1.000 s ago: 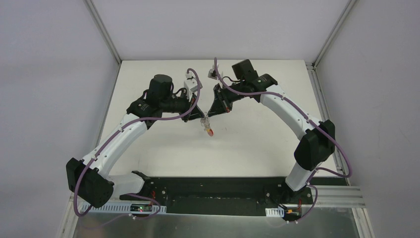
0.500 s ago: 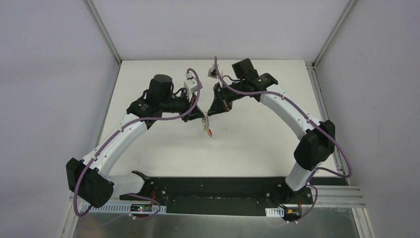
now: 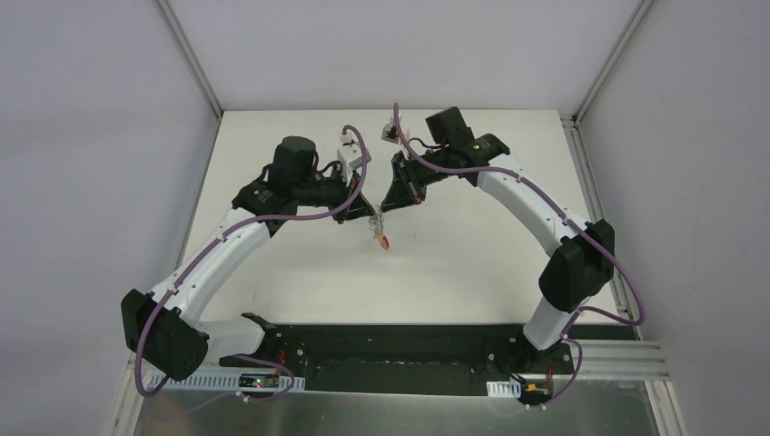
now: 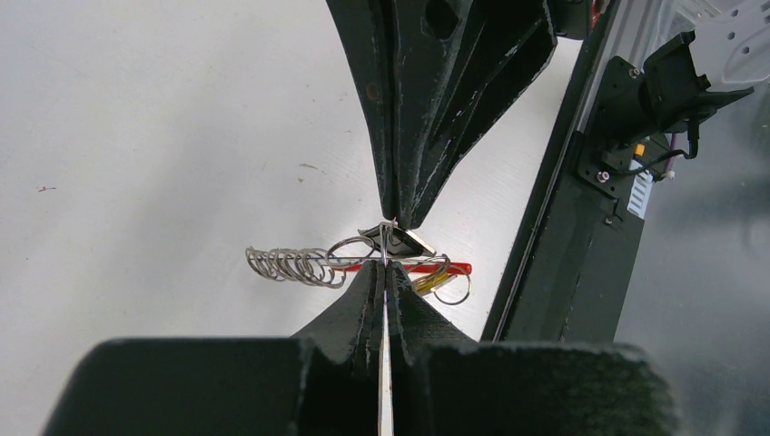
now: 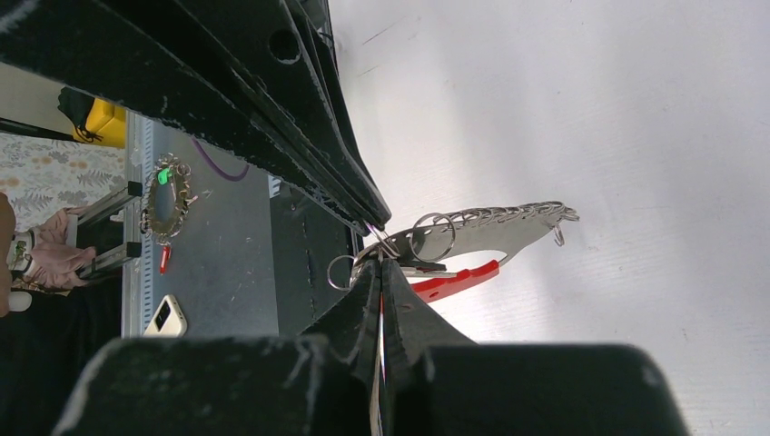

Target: Put the keys on the keyring

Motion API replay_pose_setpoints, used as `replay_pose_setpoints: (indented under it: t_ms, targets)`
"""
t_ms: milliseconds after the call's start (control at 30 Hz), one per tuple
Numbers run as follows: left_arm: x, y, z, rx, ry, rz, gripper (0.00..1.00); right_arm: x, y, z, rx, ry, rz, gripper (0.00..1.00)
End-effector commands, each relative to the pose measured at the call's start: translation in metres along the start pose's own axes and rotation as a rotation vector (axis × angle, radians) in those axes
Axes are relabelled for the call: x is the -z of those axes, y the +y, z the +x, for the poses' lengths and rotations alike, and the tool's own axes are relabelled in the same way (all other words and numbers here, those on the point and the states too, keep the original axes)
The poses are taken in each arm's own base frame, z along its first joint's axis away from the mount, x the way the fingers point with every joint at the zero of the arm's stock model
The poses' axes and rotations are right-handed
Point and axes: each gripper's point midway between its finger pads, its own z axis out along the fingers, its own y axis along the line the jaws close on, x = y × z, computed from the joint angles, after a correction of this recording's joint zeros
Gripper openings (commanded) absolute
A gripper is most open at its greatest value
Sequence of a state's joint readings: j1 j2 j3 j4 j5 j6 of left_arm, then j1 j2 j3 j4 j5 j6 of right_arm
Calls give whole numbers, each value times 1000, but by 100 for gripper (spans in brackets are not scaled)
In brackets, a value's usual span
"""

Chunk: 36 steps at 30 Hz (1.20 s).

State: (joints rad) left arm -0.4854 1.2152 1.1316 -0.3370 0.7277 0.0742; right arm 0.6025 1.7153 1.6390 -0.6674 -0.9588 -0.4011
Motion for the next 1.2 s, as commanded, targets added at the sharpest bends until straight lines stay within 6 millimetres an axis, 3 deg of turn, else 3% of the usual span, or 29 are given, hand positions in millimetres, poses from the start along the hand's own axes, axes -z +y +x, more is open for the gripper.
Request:
replay_pose_setpoints:
  t_ms: [0,300,1167]
  targets:
    - [5,-12,-13,-55,-49,36,0,5,8,-11,24,-23,-29,0]
    - [4,-13,-13,-54,-49,39,0,5,12,-18,22,-34,-49,0]
    - [5,-14,-13,-57,-51,44,0,3,3,-14,10,-23,-18,0]
